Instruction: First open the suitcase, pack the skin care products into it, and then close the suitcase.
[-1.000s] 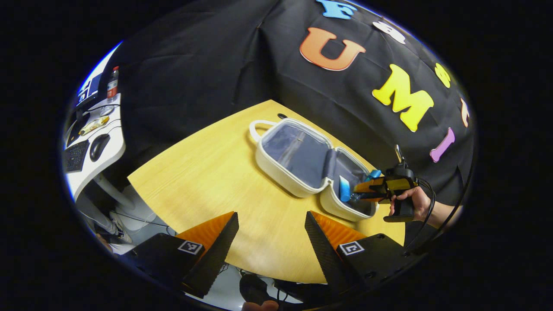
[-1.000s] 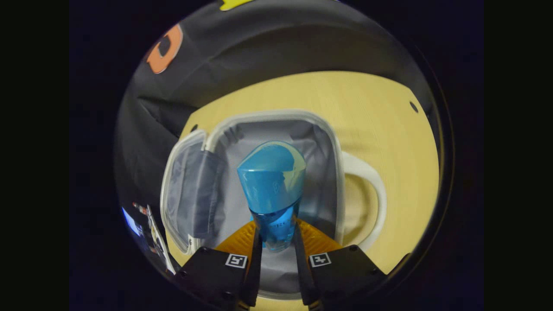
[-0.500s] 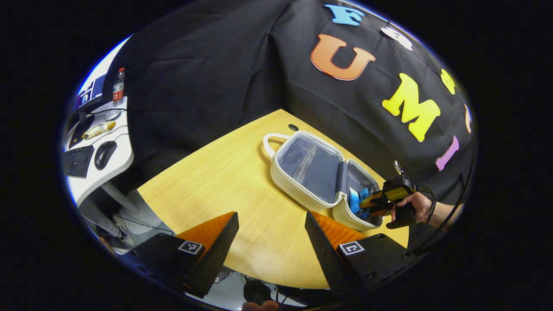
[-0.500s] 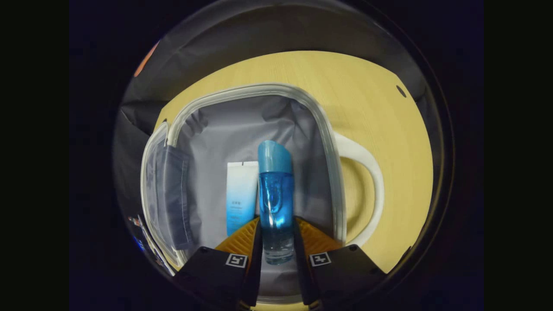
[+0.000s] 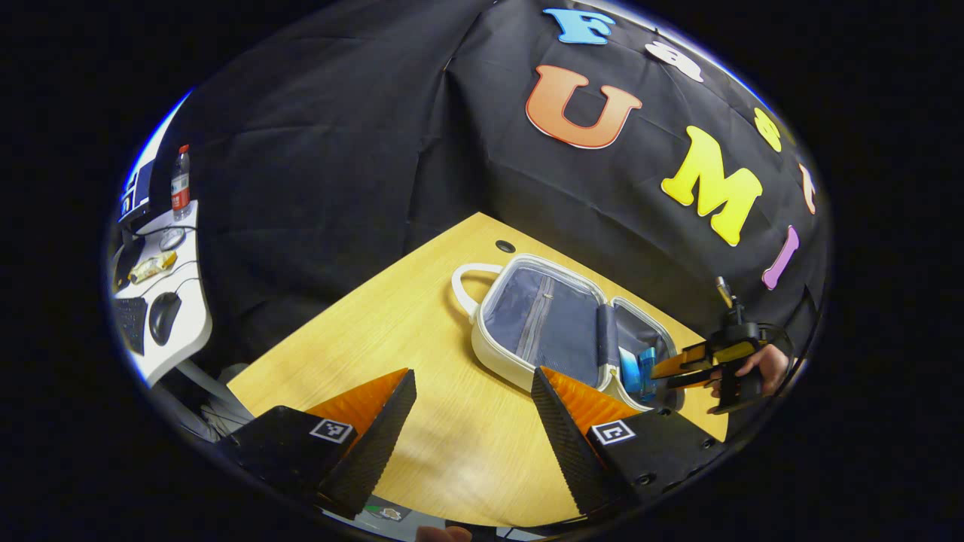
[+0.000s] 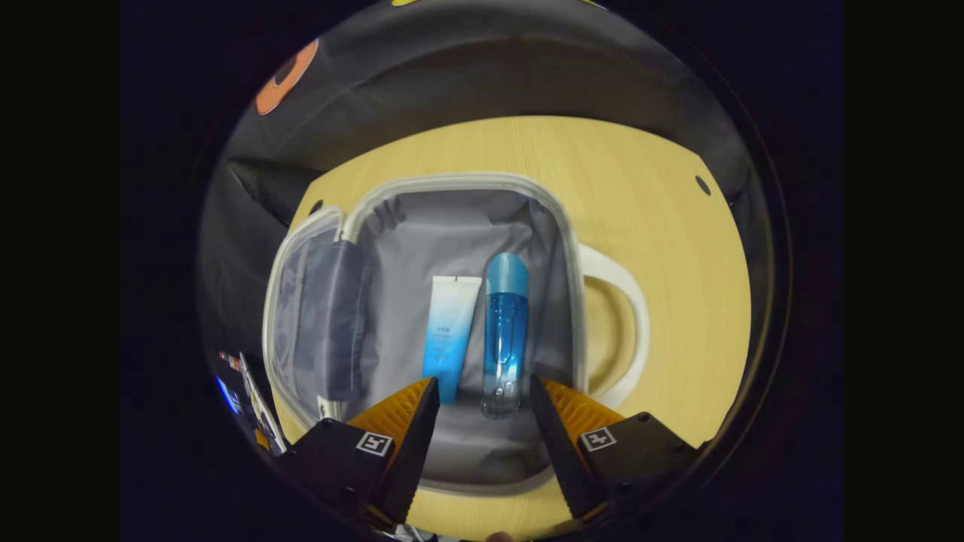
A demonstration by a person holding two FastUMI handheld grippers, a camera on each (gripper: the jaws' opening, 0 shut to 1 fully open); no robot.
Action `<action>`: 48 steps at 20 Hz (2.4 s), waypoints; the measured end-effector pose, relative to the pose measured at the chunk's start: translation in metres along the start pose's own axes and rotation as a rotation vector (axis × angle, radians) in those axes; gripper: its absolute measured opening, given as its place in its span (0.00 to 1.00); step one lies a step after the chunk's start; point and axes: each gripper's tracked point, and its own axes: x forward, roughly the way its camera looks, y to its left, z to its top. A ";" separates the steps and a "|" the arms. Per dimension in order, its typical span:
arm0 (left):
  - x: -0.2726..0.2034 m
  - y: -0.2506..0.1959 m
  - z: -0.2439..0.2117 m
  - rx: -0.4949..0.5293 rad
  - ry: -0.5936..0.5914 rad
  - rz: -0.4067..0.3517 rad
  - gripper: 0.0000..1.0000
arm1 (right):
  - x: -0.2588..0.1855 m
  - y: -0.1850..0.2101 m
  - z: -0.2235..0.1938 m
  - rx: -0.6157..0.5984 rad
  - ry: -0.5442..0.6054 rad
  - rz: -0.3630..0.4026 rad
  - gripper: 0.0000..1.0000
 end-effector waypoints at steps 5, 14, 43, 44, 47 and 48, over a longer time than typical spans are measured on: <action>0.018 0.000 0.025 0.034 -0.080 -0.006 0.99 | -0.076 -0.019 0.018 -0.116 -0.236 0.027 0.82; 0.071 -0.021 0.049 -0.015 -0.125 -0.164 0.97 | -0.216 -0.043 0.031 -0.361 -0.716 0.083 0.81; 0.206 -0.003 0.090 -0.199 -0.045 -0.088 0.09 | -0.248 -0.100 -0.022 -0.359 -0.741 -0.081 0.80; 0.198 -0.010 0.103 -0.173 -0.072 -0.098 0.08 | -0.252 -0.105 -0.027 -0.343 -0.747 -0.082 0.78; 0.172 -0.044 0.140 -0.106 -0.139 -0.138 0.06 | -0.264 -0.118 -0.039 -0.323 -0.769 -0.074 0.80; 0.159 -0.059 0.149 -0.070 -0.161 -0.155 0.04 | -0.270 -0.122 -0.042 -0.318 -0.783 -0.072 0.80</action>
